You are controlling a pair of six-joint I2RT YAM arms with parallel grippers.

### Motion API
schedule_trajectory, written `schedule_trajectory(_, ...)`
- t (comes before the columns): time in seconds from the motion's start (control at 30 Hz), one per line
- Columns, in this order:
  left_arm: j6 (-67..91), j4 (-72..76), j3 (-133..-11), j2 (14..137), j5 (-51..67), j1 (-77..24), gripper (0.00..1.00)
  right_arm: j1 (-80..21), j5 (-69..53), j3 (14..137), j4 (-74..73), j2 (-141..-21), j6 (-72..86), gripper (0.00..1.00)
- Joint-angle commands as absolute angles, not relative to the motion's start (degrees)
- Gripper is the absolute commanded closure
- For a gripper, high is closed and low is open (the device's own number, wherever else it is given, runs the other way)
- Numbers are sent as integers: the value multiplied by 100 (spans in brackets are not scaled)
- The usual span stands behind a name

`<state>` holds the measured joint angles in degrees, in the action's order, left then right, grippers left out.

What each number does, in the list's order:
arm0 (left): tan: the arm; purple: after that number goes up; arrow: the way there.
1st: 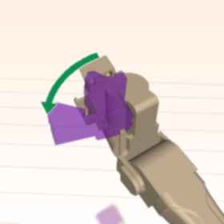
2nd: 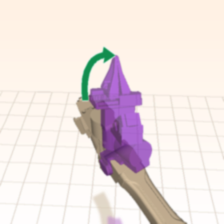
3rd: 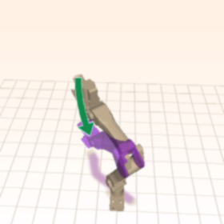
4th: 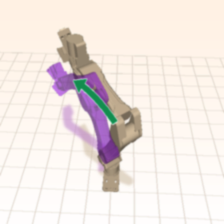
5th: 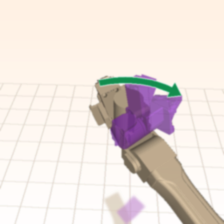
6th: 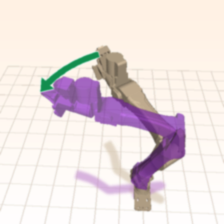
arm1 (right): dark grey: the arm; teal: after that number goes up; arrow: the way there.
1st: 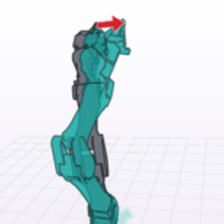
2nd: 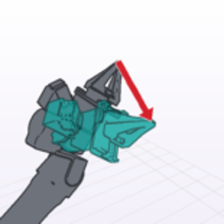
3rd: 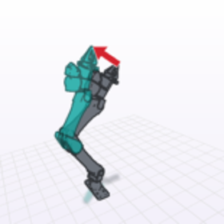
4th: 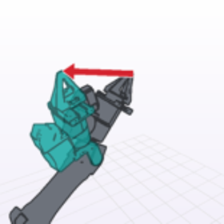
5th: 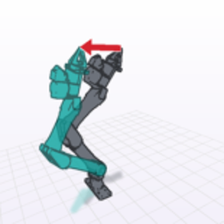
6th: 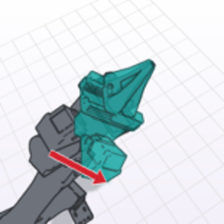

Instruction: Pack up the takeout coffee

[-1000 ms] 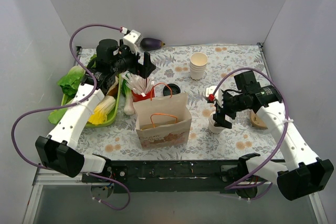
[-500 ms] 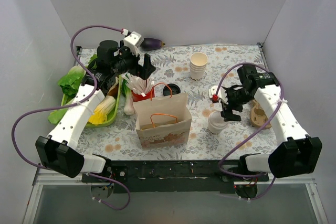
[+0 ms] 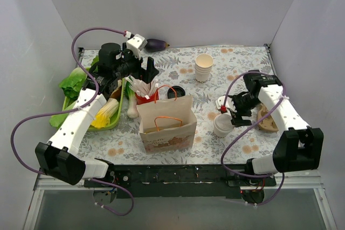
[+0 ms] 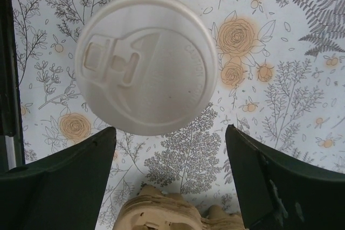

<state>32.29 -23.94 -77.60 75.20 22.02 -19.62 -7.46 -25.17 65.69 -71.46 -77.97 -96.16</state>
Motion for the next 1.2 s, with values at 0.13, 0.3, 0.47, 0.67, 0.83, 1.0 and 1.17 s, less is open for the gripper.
schedule_trajectory(0.13,3146,-2434,-7796,7348,2267,-1978,6,-747,-3085,6671,-6987,-8297,-9317,12)
schedule_trajectory(0.3,3155,-2417,-7778,7348,2285,-1978,6,-773,-3243,6399,-7022,-8192,-8931,16)
schedule_trajectory(0.47,3182,-2408,-7769,7348,2338,-1978,6,-1089,-3682,6206,-6961,-7989,-7695,23)
schedule_trajectory(0.67,3199,-2391,-7752,7339,2408,-1978,6,-1634,-3955,5924,-7058,-7823,-6953,31)
schedule_trajectory(0.83,3217,-2391,-7717,7286,2435,-1986,6,-1951,-3999,5678,-7119,-7541,-6154,32)
schedule_trajectory(1.0,3199,-2426,-7699,7233,2382,-1986,6,-1986,-3613,5800,-7294,-7418,-5985,32)
schedule_trajectory(1.17,3146,-2461,-7629,7181,2355,-2013,6,-1951,-3181,6468,-7374,-7348,-6659,32)
